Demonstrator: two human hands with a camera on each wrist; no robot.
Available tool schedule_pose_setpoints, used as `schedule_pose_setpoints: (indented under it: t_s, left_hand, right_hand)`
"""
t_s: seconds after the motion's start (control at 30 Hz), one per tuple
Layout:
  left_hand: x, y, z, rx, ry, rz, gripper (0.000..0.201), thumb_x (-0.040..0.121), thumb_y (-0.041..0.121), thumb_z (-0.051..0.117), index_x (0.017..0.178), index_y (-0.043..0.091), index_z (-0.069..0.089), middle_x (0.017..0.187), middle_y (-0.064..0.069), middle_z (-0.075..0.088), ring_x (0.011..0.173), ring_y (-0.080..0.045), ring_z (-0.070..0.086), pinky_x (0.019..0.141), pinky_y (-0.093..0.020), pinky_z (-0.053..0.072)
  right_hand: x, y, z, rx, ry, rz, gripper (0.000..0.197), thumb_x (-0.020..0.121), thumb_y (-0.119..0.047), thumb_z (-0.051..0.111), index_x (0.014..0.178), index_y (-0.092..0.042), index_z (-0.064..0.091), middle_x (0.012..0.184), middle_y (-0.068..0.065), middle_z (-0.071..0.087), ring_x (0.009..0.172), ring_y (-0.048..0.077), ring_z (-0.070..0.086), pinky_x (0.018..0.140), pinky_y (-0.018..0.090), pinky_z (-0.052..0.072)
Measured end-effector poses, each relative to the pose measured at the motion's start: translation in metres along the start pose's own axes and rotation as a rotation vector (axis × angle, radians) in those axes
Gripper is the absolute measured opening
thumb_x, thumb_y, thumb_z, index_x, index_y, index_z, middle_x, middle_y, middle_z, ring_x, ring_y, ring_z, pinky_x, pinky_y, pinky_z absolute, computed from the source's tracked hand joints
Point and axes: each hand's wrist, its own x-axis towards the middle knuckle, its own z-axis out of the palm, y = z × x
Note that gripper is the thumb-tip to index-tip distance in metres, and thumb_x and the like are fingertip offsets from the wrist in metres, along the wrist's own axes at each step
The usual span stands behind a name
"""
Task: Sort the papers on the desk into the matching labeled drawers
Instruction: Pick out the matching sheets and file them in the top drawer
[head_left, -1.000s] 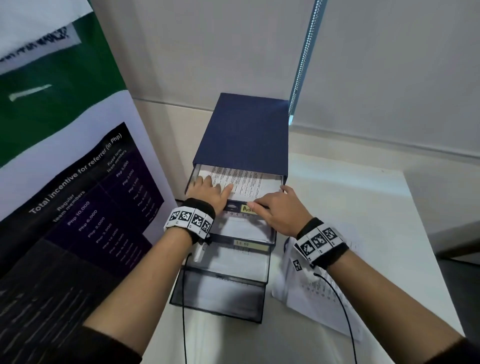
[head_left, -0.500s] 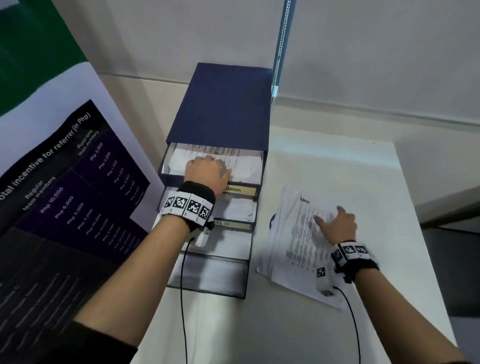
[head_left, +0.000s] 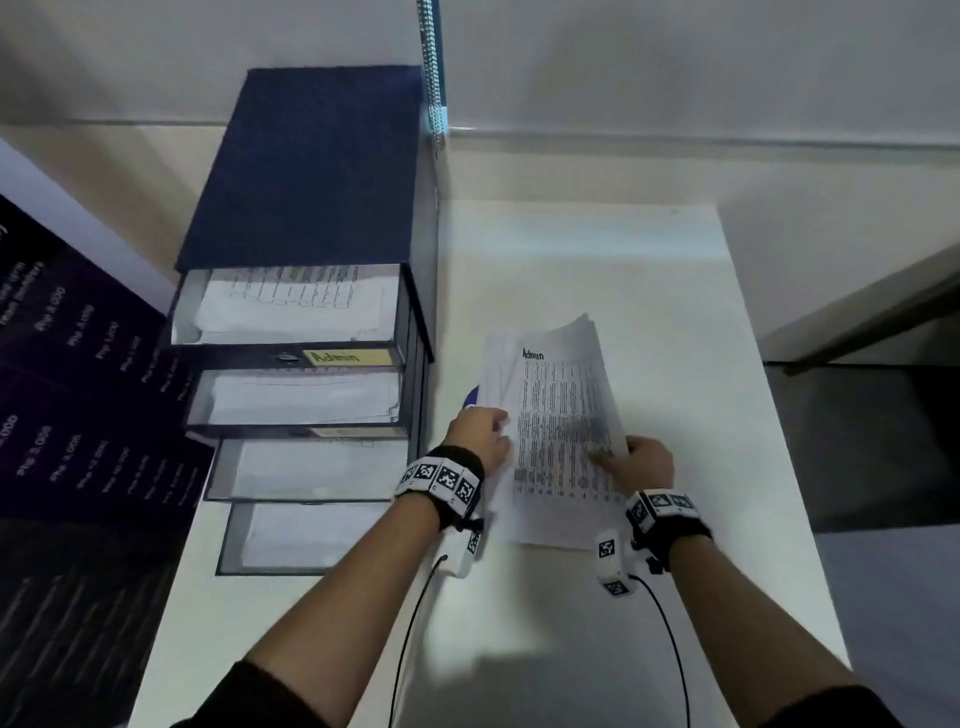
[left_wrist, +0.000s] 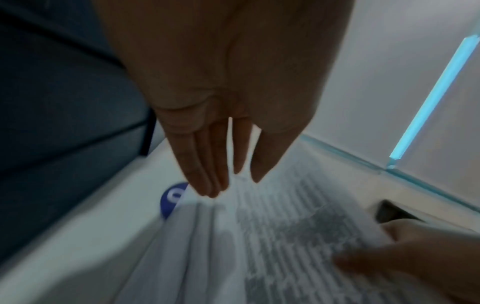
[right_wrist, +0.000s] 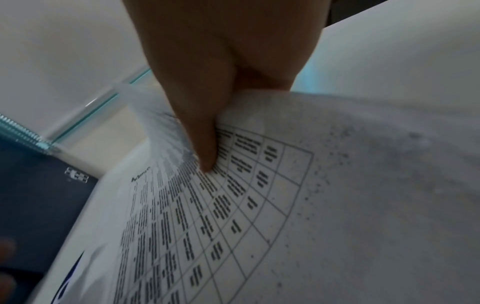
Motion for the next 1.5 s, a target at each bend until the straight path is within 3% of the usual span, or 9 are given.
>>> schedule_pose_setpoints:
  t_s: [0.17, 0.33, 0.47, 0.7, 0.83, 0.97, 1.2, 1.37, 1.5]
  left_hand:
    - [0.018, -0.013, 0.039, 0.073, 0.105, -0.146, 0.013, 0.088, 0.010, 0.052, 0.077, 0.010, 0.046, 0.080, -0.010, 0.057, 0.077, -0.029, 0.057, 0.065, -0.033, 0.048]
    - [0.023, 0.001, 0.059, -0.214, 0.205, -0.235, 0.019, 0.089, 0.024, 0.064, 0.103, 0.013, 0.064, 0.087, -0.006, 0.065, 0.090, -0.028, 0.061, 0.075, -0.027, 0.047]
    - [0.029, 0.002, 0.066, -0.321, 0.296, -0.261, 0.022, 0.087, 0.020, 0.069, 0.075, 0.009, 0.055, 0.058, 0.004, 0.042, 0.062, -0.020, 0.043, 0.051, -0.022, 0.030]
    - [0.034, -0.009, 0.064, -0.380, 0.223, -0.318, 0.039, 0.086, 0.032, 0.073, 0.112, 0.004, 0.065, 0.104, -0.006, 0.070, 0.090, -0.023, 0.061, 0.083, -0.026, 0.048]
    - [0.031, 0.016, 0.069, -0.422, 0.143, -0.303, 0.056, 0.076, 0.062, 0.072, 0.102, 0.013, 0.062, 0.099, -0.002, 0.065, 0.101, -0.025, 0.061, 0.082, -0.031, 0.049]
    - [0.025, 0.027, 0.076, -0.247, 0.112, -0.329, 0.052, 0.078, 0.047, 0.078, 0.074, 0.011, 0.041, 0.074, -0.004, 0.043, 0.065, -0.018, 0.041, 0.058, -0.030, 0.037]
    - [-0.001, 0.027, 0.031, -0.494, 0.014, -0.059, 0.026, 0.097, 0.035, 0.058, 0.087, 0.012, 0.059, 0.071, 0.003, 0.056, 0.065, -0.015, 0.053, 0.053, -0.020, 0.042]
    - [-0.021, 0.033, -0.009, -0.619, 0.037, 0.107, 0.032, 0.098, 0.032, 0.056, 0.123, 0.014, 0.063, 0.111, 0.005, 0.068, 0.099, -0.007, 0.064, 0.082, -0.024, 0.051]
    - [-0.040, 0.047, -0.030, -0.630, 0.228, 0.247, 0.025, 0.089, 0.017, 0.070, 0.114, 0.016, 0.065, 0.094, 0.008, 0.070, 0.063, 0.008, 0.064, 0.059, -0.014, 0.053]
  right_hand:
    - [0.014, 0.033, -0.018, 0.003, -0.173, 0.069, 0.039, 0.078, -0.044, 0.078, 0.078, -0.005, 0.068, 0.074, 0.008, 0.069, 0.069, 0.023, 0.067, 0.065, 0.031, 0.057]
    - [0.022, 0.039, -0.030, -0.017, -0.368, -0.001, 0.036, 0.089, -0.036, 0.069, 0.072, -0.006, 0.060, 0.066, 0.008, 0.057, 0.057, 0.019, 0.051, 0.057, 0.025, 0.043]
    - [0.027, 0.044, -0.042, -0.010, -0.403, -0.032, 0.015, 0.087, -0.021, 0.071, 0.087, -0.006, 0.066, 0.080, 0.005, 0.068, 0.070, 0.019, 0.064, 0.063, 0.024, 0.052]
    - [0.034, 0.074, -0.068, 0.156, -0.117, 0.088, 0.034, 0.077, -0.019, 0.081, 0.107, -0.009, 0.068, 0.101, 0.010, 0.072, 0.085, 0.024, 0.068, 0.081, 0.037, 0.058]
    - [0.026, 0.059, -0.056, 0.091, -0.240, 0.018, 0.037, 0.077, -0.021, 0.081, 0.108, -0.010, 0.067, 0.097, 0.006, 0.069, 0.084, 0.022, 0.066, 0.075, 0.030, 0.054]
    - [0.011, 0.042, -0.036, 0.024, -0.250, -0.092, 0.033, 0.079, -0.022, 0.079, 0.107, -0.008, 0.068, 0.099, 0.007, 0.072, 0.081, 0.019, 0.065, 0.075, 0.026, 0.053]
    - [0.004, 0.017, -0.057, 0.350, -0.116, -0.242, 0.045, 0.079, -0.019, 0.080, 0.117, -0.013, 0.060, 0.105, 0.000, 0.070, 0.091, 0.015, 0.068, 0.084, 0.034, 0.057]
    - [-0.015, -0.022, -0.077, 0.656, -0.008, -0.325, 0.033, 0.084, -0.008, 0.074, 0.115, -0.011, 0.062, 0.108, 0.003, 0.071, 0.100, 0.021, 0.069, 0.088, 0.040, 0.057]
    - [-0.033, -0.044, -0.087, 0.696, 0.044, -0.411, 0.031, 0.087, -0.015, 0.072, 0.116, -0.009, 0.065, 0.109, 0.000, 0.072, 0.100, 0.014, 0.069, 0.084, 0.030, 0.056]
